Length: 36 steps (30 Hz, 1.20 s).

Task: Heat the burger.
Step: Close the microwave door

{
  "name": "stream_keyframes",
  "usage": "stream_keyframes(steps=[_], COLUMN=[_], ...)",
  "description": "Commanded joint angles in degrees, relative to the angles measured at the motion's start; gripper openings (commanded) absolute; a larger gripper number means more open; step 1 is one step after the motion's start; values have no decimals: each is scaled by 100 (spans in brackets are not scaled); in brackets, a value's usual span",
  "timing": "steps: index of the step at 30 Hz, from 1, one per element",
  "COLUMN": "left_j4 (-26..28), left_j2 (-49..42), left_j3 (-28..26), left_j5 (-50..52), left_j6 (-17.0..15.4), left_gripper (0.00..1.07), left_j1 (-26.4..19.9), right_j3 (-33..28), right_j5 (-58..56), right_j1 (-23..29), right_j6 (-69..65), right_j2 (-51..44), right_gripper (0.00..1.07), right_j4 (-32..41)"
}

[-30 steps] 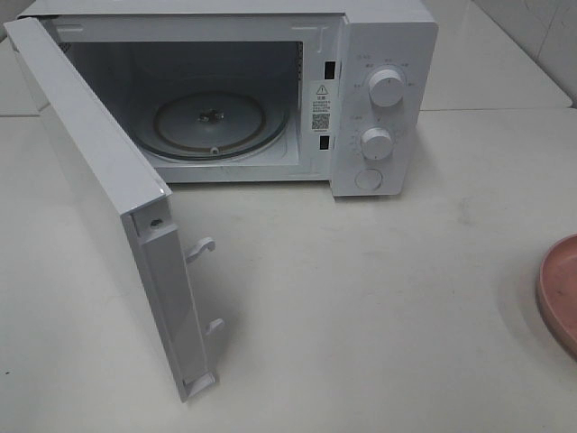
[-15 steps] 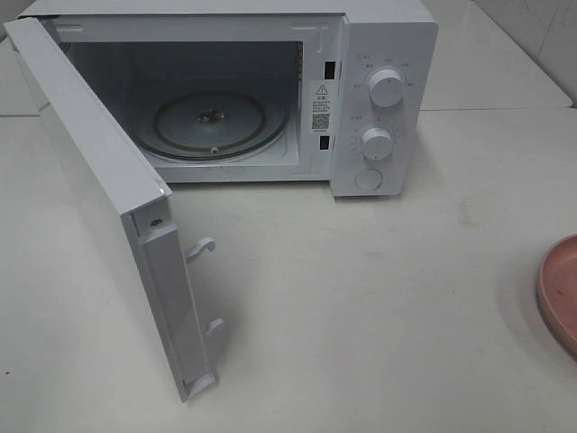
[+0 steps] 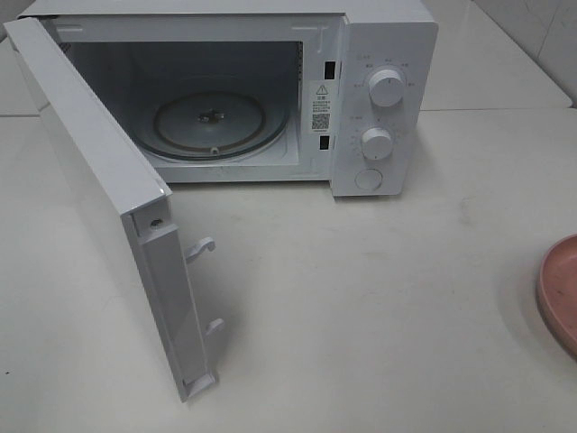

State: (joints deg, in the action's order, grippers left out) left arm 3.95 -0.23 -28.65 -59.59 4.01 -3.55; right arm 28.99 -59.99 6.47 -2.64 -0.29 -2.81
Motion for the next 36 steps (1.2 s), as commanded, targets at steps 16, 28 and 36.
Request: stream_keyframes(steps=[16, 28, 36], left_j4=[115, 115, 115], left_j2=[1003, 2481, 3552], left_j3=[-223, 246, 728], left_j5=[894, 2590, 4629], left_j6=[29, 23, 29], left_gripper=[54, 1, 0], left_j1=[6, 6, 6], right_j3=[6, 6, 6], right_j5=[57, 57, 57], right_j1=[-46, -46, -46], right_j6=[40, 40, 40], right_j2=[-155, -155, -155], right_gripper=[76, 76, 76], right_j4=[17, 17, 17])
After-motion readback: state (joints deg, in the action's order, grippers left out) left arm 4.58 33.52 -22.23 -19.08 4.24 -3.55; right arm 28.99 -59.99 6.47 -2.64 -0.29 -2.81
